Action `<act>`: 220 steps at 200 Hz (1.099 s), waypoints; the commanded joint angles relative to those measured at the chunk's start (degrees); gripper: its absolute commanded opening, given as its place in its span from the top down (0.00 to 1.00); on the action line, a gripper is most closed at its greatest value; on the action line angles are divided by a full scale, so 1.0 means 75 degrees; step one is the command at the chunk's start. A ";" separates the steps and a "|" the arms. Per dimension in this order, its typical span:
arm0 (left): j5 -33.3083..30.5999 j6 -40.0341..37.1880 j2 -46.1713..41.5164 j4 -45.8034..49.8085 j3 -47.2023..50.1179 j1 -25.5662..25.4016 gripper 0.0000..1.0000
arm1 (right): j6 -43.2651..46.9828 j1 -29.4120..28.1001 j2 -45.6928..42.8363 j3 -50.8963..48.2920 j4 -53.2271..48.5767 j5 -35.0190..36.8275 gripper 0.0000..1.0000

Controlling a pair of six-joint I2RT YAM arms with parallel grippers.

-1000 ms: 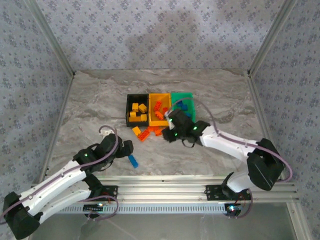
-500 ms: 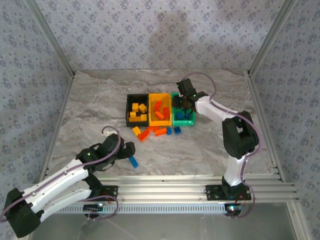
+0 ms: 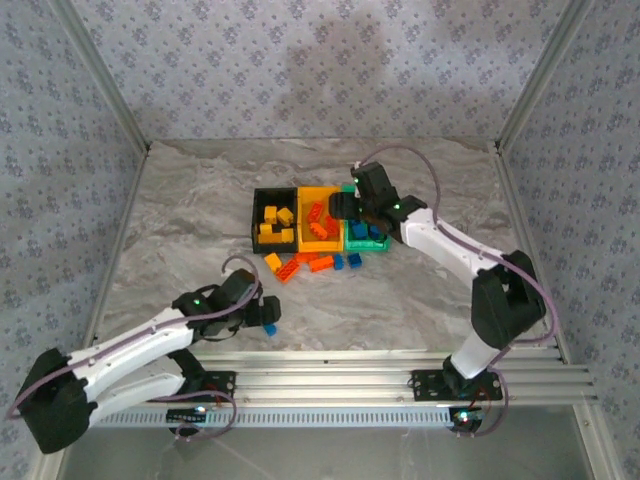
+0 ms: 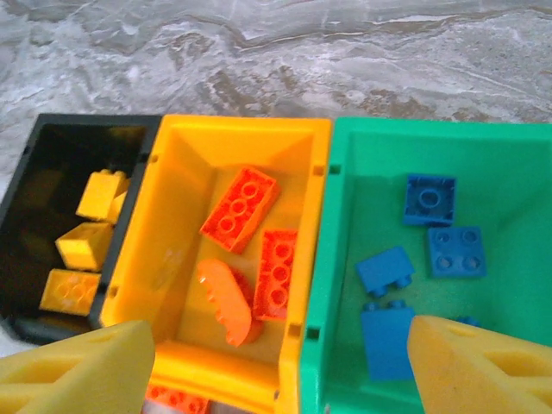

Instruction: Sort the legos into containers by color

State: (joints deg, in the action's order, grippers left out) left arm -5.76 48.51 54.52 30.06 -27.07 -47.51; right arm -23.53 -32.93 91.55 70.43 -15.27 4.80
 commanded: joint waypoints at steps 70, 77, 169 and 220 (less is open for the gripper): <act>0.1037 -0.0616 0.1965 0.0193 -0.0732 -0.0416 0.43 | -0.0381 -0.0096 -0.1683 -0.1863 0.0179 0.0283 0.20; 0.1037 -0.0636 0.1943 0.0184 -0.0735 -0.0427 0.47 | -0.0392 -0.0097 -0.1771 -0.1922 0.0162 0.0297 0.20; 0.0617 -0.1022 0.1575 0.0701 -0.1598 -0.0442 0.82 | -0.0676 -0.0180 -0.2640 -0.2636 0.0048 0.0479 0.20; 0.0211 -0.2049 0.3386 -0.0248 -0.4338 -0.0414 0.84 | -0.0981 -0.0122 -0.3568 -0.3457 -0.0207 0.0846 0.20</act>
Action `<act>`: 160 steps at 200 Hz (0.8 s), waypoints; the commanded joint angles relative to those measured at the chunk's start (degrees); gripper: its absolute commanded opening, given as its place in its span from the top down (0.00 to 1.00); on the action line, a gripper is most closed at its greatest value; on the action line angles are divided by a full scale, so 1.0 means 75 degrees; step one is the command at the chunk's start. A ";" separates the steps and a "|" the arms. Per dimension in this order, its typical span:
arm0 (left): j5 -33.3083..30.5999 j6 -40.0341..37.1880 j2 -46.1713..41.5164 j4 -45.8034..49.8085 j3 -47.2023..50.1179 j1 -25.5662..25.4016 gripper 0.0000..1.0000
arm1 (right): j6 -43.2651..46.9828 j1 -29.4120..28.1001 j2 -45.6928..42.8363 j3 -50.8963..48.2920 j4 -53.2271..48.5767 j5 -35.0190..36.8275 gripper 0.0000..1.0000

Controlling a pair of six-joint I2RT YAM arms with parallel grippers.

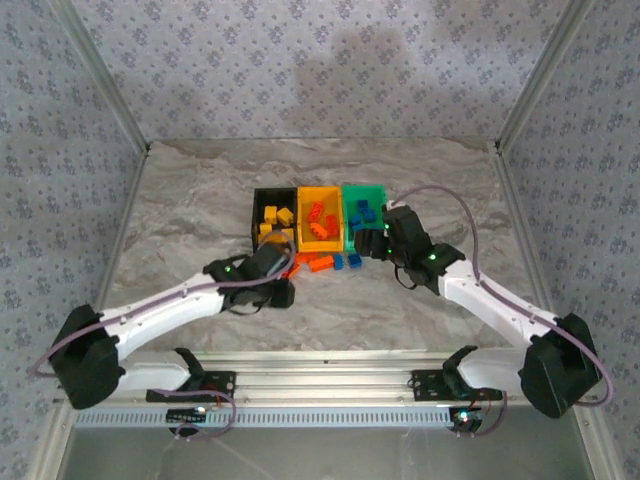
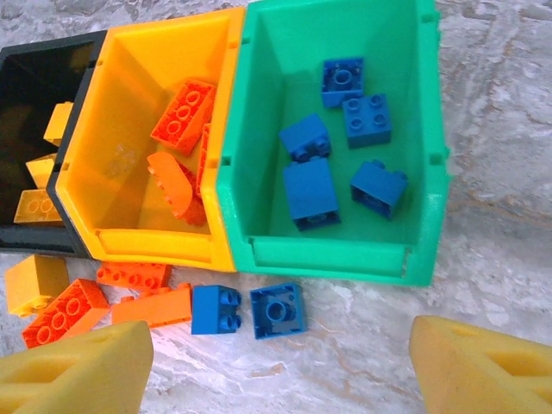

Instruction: Sort the legos into containers by color

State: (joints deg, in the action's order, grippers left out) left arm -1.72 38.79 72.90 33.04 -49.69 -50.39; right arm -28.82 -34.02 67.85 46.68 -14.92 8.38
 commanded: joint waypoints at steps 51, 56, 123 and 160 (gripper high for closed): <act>-0.0362 -0.1640 0.4279 -0.0977 -0.5247 0.0368 0.86 | -0.0478 0.0084 -0.0867 -0.0946 -0.0491 0.0403 0.20; -0.0375 -0.1713 0.4579 -0.0944 -0.5620 0.0376 0.86 | -0.0490 0.0094 -0.0916 -0.1003 -0.0495 0.0406 0.20; -0.0463 -0.1949 0.7348 -0.0049 -0.9166 0.0488 0.77 | -0.0572 0.0164 -0.1401 -0.1346 -0.0720 0.0383 0.19; -0.0369 -0.1797 0.7814 0.0203 -0.9933 0.0490 0.50 | -0.0550 0.0176 -0.1613 -0.1393 -0.0750 0.0296 0.17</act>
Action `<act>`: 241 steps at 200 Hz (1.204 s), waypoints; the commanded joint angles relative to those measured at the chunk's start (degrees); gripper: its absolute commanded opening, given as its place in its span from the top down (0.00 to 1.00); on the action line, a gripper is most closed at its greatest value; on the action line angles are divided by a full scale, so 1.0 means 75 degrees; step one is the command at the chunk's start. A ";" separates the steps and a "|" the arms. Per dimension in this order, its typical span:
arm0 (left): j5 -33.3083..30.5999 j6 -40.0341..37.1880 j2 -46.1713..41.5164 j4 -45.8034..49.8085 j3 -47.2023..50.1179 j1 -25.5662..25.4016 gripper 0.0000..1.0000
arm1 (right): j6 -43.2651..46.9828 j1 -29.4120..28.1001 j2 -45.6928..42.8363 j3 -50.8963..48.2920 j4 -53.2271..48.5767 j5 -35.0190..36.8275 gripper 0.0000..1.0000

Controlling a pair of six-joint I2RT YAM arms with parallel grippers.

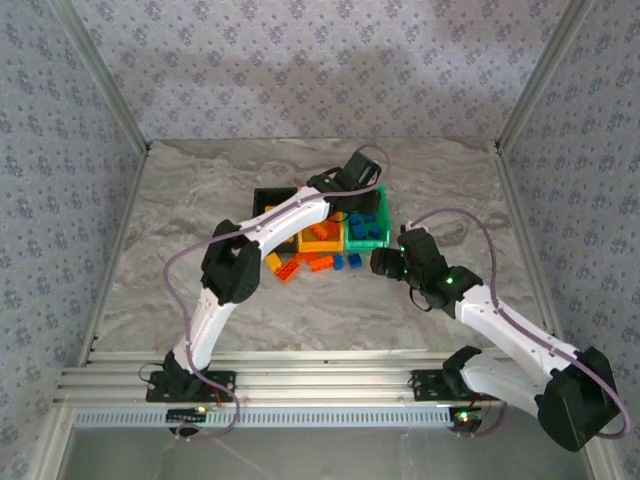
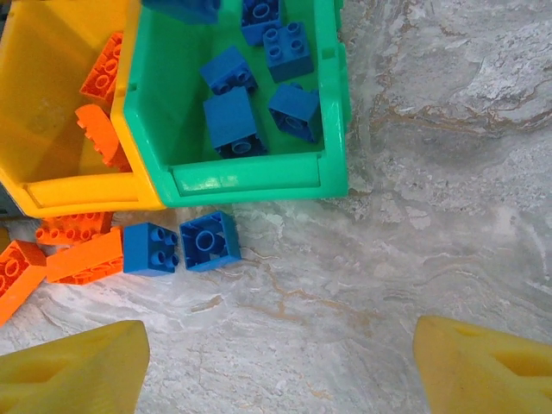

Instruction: Sort the legos into containers by color

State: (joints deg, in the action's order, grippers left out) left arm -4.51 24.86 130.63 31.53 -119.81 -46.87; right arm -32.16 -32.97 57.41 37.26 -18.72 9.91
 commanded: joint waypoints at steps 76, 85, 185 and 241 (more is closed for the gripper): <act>0.0224 0.0080 -0.1971 -0.0587 0.0793 -0.0269 0.11 | 0.0046 -0.0008 -0.0175 -0.0299 0.0300 -0.0510 0.16; 0.0250 0.0126 -0.2526 -0.0943 0.1494 -0.0317 0.01 | 0.0069 -0.0033 -0.0127 -0.0315 0.0379 -0.0564 0.16; -0.1169 0.1419 -0.8969 -0.1827 0.9184 -0.0840 0.00 | 0.0278 -0.0630 0.2467 0.0191 0.1856 -0.0428 0.18; -0.1792 0.2386 -1.1132 -0.0952 1.0855 -0.0840 0.00 | -0.0033 -0.0590 0.3693 0.0656 0.2326 0.0095 0.25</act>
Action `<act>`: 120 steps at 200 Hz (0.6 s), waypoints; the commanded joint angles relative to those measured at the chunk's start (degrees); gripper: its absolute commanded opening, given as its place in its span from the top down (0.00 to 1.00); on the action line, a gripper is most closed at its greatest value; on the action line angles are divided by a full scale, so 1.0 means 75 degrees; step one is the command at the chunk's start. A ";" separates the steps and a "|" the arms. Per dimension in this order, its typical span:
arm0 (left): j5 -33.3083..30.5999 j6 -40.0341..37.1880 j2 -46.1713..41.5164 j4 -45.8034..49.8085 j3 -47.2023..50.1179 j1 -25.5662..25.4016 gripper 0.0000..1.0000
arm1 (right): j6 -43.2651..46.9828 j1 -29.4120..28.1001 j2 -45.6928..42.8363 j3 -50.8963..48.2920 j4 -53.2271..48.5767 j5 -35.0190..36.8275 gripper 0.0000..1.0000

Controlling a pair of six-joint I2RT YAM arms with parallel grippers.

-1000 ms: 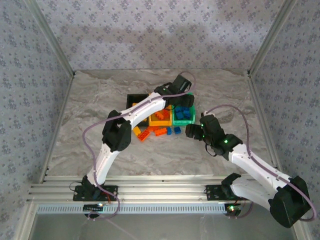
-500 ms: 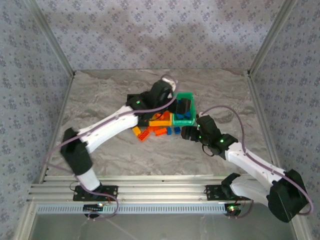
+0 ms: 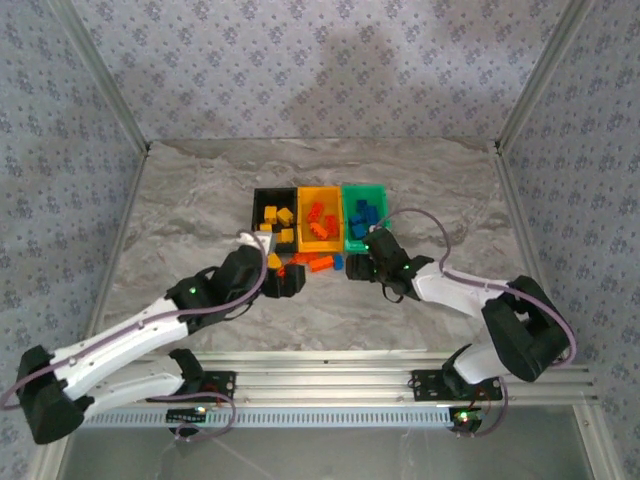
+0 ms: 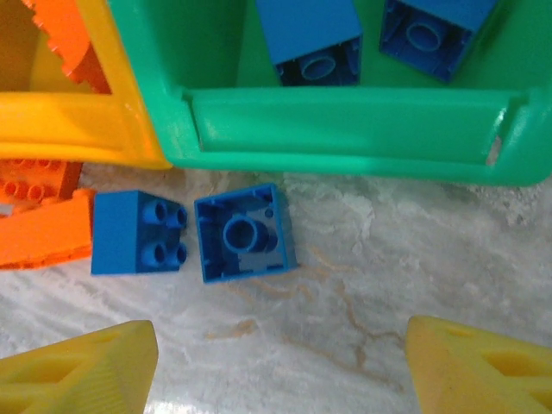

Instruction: Sort the legos into containers by color

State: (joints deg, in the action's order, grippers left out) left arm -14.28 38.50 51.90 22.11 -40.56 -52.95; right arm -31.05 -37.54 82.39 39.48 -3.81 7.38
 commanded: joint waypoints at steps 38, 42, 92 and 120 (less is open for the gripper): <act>-0.0557 0.0934 -0.1227 0.0447 0.0775 -0.0030 0.00 | -0.0323 0.0007 0.1014 0.0698 0.0486 0.0429 0.28; -0.0557 0.0956 -0.1247 0.0448 0.0798 -0.0030 0.01 | -0.0342 0.0012 0.1075 0.0728 0.0481 0.0412 0.28; -0.0622 0.0972 -0.1309 0.0562 0.0881 -0.0029 0.01 | -0.0912 0.0031 0.1357 0.0826 -0.0486 0.0972 0.40; -0.0662 0.0926 -0.1335 0.0588 0.0910 -0.0030 0.01 | -0.1297 0.0104 0.0912 0.0363 -0.0914 0.1297 0.45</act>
State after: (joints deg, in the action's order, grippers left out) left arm -17.67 45.15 42.76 25.56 -34.11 -52.95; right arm -36.80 -37.41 91.72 44.91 -4.69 12.71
